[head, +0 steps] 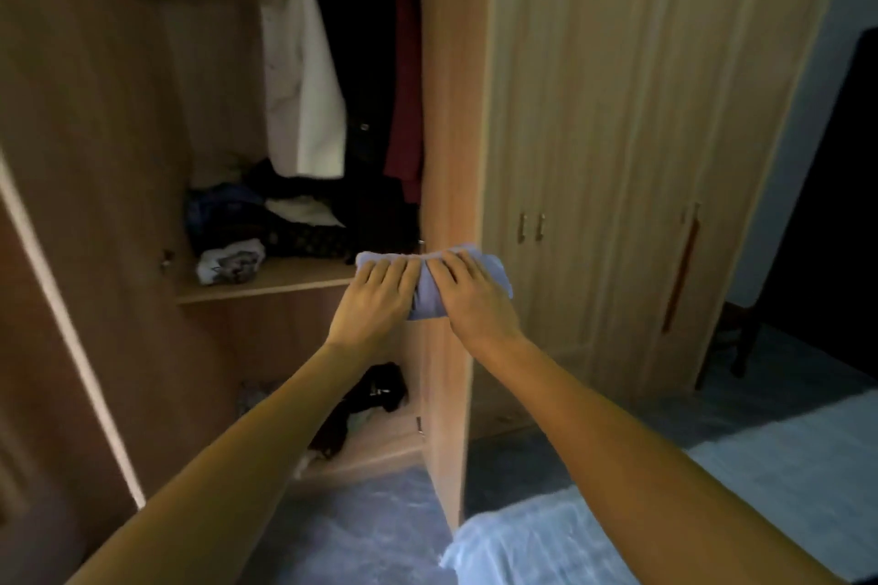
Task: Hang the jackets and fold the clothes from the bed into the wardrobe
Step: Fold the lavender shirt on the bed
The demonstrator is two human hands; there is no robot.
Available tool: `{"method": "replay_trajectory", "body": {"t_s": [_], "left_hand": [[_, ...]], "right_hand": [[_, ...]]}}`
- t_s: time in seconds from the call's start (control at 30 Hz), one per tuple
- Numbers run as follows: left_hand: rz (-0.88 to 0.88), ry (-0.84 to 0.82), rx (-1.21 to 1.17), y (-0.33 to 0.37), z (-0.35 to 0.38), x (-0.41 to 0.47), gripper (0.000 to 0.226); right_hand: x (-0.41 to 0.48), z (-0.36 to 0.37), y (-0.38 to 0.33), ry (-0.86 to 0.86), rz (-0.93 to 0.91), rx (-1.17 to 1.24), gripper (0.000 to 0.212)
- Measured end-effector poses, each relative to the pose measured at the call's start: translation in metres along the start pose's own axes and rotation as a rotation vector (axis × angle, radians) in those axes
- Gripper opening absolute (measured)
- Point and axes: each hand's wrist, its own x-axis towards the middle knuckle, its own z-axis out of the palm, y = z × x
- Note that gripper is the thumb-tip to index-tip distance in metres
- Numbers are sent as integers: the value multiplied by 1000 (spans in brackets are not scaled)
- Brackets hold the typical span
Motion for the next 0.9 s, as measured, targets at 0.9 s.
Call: {"method": "replay_trajectory", "body": {"t_s": [0.9], "left_hand": [[-316,84,38,-321,162,-8,41]], "right_hand": [[260,294,-112,-92,-258,184,49]]}}
